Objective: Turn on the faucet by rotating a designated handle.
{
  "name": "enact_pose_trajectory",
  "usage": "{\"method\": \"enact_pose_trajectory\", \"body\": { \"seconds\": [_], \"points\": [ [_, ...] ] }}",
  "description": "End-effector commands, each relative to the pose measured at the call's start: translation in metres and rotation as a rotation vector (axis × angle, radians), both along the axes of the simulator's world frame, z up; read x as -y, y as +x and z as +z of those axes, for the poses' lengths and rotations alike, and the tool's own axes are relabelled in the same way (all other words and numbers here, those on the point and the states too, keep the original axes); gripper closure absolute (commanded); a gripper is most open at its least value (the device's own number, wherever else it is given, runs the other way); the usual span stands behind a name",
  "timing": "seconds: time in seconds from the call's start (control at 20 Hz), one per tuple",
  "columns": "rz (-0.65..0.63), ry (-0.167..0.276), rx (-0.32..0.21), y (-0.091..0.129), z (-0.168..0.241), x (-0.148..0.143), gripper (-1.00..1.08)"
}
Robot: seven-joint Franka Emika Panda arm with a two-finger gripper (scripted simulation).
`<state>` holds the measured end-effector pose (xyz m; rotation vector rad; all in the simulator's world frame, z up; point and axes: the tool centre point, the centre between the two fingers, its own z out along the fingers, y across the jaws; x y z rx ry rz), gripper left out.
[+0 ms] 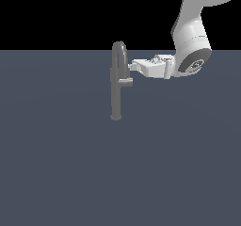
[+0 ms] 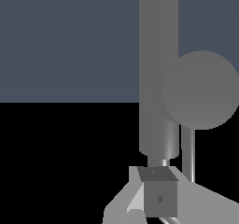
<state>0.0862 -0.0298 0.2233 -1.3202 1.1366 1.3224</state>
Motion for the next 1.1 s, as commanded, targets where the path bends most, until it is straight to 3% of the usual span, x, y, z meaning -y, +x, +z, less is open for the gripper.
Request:
{"method": "enact_pose_trajectory", "body": {
  "seconds": [0.0,0.5,0.6,1.05],
  "points": [
    [0.001,0.001,-0.001,-0.004,0.000,0.000,1.08],
    [0.001,0.001,-0.001,-0.027,0.002,0.004,1.08],
    [-0.004,-0.003,0.013,-0.021,0.007,0.003,1.08],
    [0.000,0.000,0.002,-0.048,-0.006,0.007,1.08]
  ]
}}
